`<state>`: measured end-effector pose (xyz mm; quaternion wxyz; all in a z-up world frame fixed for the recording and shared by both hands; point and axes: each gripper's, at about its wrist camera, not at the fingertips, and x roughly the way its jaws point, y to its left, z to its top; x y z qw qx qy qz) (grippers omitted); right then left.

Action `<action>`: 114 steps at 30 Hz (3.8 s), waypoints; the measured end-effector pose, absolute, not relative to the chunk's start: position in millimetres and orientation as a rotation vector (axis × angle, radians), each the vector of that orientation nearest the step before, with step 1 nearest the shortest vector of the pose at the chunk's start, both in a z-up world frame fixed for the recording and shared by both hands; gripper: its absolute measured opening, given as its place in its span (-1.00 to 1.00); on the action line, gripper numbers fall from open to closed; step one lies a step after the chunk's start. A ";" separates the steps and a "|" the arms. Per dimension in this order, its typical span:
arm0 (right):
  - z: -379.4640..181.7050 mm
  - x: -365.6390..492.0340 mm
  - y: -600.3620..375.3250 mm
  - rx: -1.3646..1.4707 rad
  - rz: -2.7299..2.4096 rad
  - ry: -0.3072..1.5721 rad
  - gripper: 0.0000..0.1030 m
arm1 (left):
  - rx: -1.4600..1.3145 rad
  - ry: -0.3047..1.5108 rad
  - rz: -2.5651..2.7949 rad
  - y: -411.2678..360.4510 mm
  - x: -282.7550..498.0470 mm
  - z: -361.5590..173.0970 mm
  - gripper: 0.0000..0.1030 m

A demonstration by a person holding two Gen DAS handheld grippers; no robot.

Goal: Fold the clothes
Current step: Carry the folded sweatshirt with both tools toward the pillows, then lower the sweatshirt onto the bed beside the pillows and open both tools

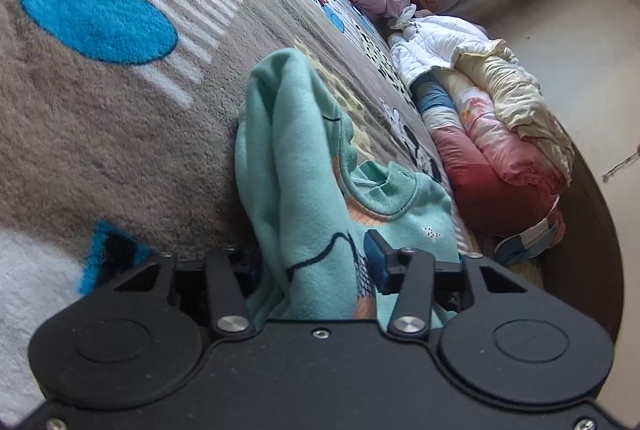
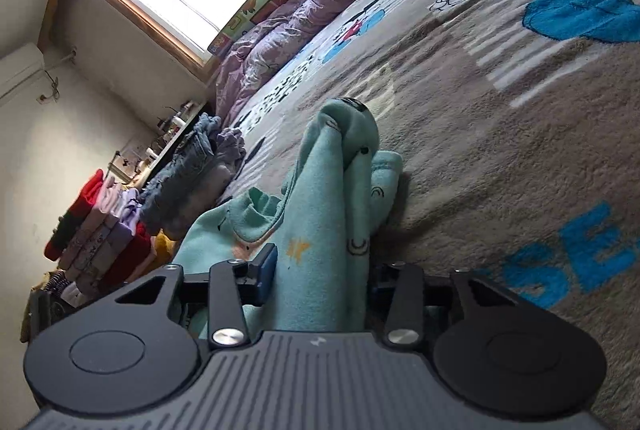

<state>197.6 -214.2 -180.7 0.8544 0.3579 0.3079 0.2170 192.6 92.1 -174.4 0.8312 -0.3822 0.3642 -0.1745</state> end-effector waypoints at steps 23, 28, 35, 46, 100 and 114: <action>-164.5 53.8 -448.8 1.093 0.154 0.104 -0.25 | -0.885 0.840 -0.960 -138.2 233.9 -124.8 -0.31; -176.3 12.1 -512.3 1.135 -0.010 -0.033 -0.25 | -0.815 0.904 -1.114 -242.8 254.0 -121.2 -0.31; -200.8 -9.7 -567.3 1.203 -0.222 -0.194 -0.25 | -0.727 0.984 -1.264 -361.8 281.6 -124.7 -0.31; -225.0 -4.3 -601.0 1.216 -0.445 -0.311 -0.25 | -0.615 1.085 -1.421 -457.6 321.2 -147.7 -0.31; -195.2 56.5 -582.6 0.680 -0.691 0.113 0.06 | 0.284 0.495 -1.084 -463.3 229.1 -154.6 0.27; -168.9 -3.8 -546.2 0.708 -0.662 0.132 0.97 | 0.065 0.767 -0.976 -393.6 194.5 -108.0 0.97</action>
